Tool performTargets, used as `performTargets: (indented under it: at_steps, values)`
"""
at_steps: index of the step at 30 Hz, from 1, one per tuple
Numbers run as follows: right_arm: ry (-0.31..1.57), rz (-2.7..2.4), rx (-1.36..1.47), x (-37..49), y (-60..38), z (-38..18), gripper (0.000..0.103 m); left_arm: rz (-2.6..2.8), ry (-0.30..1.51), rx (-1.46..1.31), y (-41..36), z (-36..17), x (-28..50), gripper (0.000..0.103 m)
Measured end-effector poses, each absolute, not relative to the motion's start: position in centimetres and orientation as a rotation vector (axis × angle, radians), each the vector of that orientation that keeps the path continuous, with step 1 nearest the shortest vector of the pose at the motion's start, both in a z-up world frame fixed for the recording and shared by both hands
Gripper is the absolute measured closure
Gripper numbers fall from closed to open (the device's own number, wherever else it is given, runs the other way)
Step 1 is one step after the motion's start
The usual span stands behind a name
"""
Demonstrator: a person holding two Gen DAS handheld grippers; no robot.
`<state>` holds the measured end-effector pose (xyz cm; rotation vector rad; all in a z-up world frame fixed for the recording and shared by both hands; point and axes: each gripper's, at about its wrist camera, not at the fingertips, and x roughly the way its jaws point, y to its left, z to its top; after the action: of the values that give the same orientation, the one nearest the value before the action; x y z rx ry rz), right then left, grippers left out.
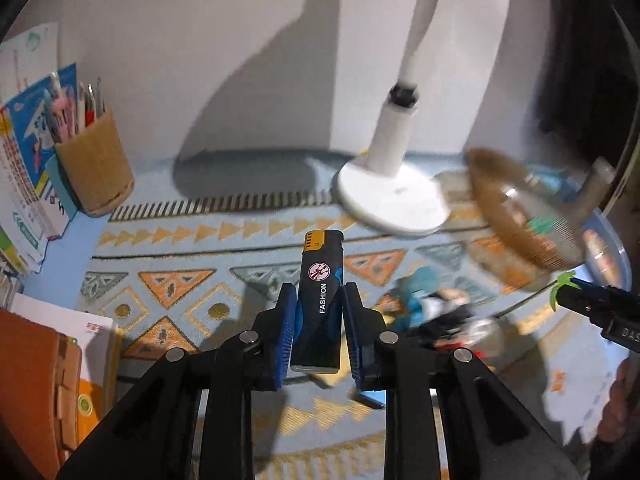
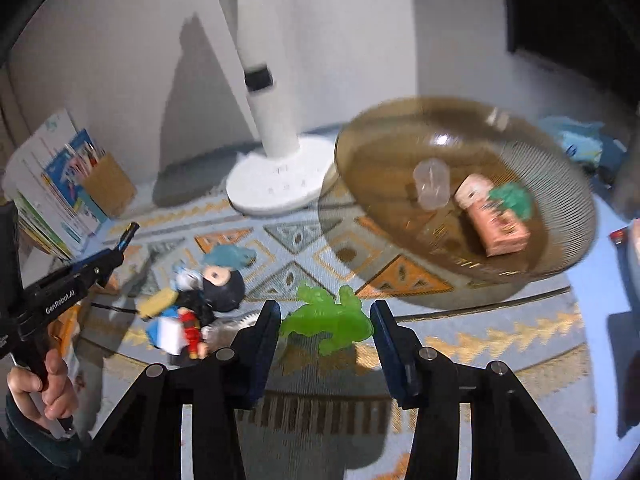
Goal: Organize rigid objects
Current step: 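Grasp the black lighter with left tool while right tool grasps green frog toy, then drop the black lighter into the amber bowl with left tool while right tool drops the frog in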
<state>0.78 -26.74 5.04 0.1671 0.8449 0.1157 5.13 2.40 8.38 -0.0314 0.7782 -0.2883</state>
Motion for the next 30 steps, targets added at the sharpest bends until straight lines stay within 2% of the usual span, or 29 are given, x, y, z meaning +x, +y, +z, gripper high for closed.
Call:
performTargets:
  at_steps: [13,18,24,30]
  values:
    - [0.535,-0.010,0.213,-7.1,-34.8,17.4,0.057,-0.449,0.500,0.012,-5.7,22.1,-3.4,0.083]
    - [0.433,-0.075,0.234,-9.1,-39.3,21.3,0.057,-0.550,0.462,-0.002,-10.6,25.3,-4.2,0.083]
    - [0.469,-0.127,0.226,-7.1,-42.8,21.6,0.057,-0.610,0.583,-0.035,-17.6,23.1,0.2,0.083]
    - [0.608,-0.157,0.227,-1.9,-44.7,16.1,0.057,-0.595,0.745,0.006,-23.0,16.0,4.4,0.083]
